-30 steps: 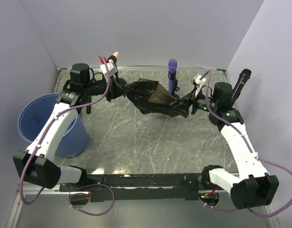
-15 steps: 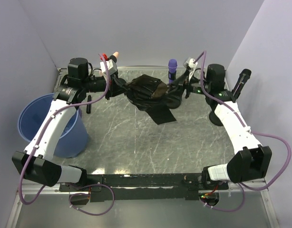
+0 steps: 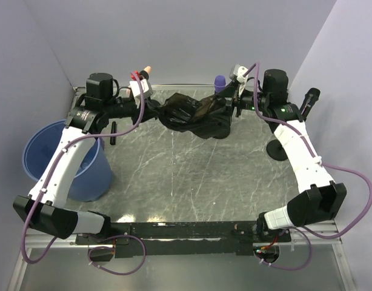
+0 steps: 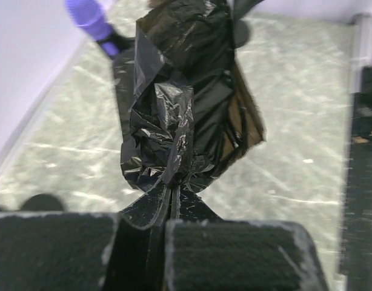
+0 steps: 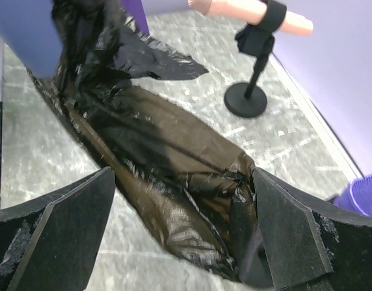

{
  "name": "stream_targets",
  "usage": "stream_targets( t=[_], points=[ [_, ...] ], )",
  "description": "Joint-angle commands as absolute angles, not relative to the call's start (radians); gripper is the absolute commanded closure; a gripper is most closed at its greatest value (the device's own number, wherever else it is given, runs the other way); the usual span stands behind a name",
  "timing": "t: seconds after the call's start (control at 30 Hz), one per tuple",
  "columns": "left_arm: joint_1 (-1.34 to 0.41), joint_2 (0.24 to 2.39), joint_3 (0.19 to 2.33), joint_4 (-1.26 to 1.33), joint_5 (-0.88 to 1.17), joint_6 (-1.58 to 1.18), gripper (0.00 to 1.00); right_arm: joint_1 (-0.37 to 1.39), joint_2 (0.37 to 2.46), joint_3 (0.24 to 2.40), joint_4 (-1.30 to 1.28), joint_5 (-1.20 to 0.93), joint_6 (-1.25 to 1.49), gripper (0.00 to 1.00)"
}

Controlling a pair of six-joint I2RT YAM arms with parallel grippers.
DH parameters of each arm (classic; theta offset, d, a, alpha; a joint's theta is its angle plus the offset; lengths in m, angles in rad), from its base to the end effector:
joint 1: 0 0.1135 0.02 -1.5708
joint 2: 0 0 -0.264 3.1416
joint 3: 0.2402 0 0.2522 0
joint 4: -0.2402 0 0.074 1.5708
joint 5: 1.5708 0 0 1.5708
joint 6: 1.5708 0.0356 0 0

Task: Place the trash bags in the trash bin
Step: Unfold the trash bag at the center of the board.

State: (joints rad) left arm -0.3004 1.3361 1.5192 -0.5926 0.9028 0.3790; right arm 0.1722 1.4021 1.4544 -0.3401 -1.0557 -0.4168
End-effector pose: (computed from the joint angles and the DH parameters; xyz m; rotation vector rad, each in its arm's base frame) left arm 0.2560 -0.1086 0.4356 1.1481 1.5177 -0.8317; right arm 0.2951 0.0828 0.4205 -1.1522 1.3537 0.7947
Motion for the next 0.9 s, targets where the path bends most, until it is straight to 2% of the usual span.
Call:
stream_targets(
  t=[0.0,0.1,0.23,0.53,0.67,0.77,0.87],
  points=[
    [-0.316,1.287,1.591,-0.574,0.753,0.497,0.99,0.173,1.313,1.513,-0.558,-0.991,-0.502,0.01],
    [-0.322,1.282,1.601,-0.558,0.753,0.523,1.00,0.173,1.191,1.375,-0.624,-0.983,-0.549,0.01],
    [-0.333,1.287,1.595,-0.537,0.784,0.503,0.99,0.170,1.078,1.241,-0.482,-0.926,-0.469,0.01],
    [-0.350,1.298,1.612,-0.554,0.747,0.508,0.99,0.160,1.181,1.362,-0.416,-0.985,-0.387,0.01],
    [-0.348,1.287,1.562,-0.522,0.635,0.502,0.99,0.115,1.148,1.446,-0.489,-1.077,-0.370,0.01],
    [-0.348,1.278,1.505,-0.466,0.641,0.480,0.99,0.095,1.092,1.450,-0.476,-1.135,-0.286,0.01],
    [-0.347,1.289,1.482,-0.459,0.664,0.462,0.99,0.089,1.036,1.405,-0.410,-1.091,-0.207,0.01]
  ],
)
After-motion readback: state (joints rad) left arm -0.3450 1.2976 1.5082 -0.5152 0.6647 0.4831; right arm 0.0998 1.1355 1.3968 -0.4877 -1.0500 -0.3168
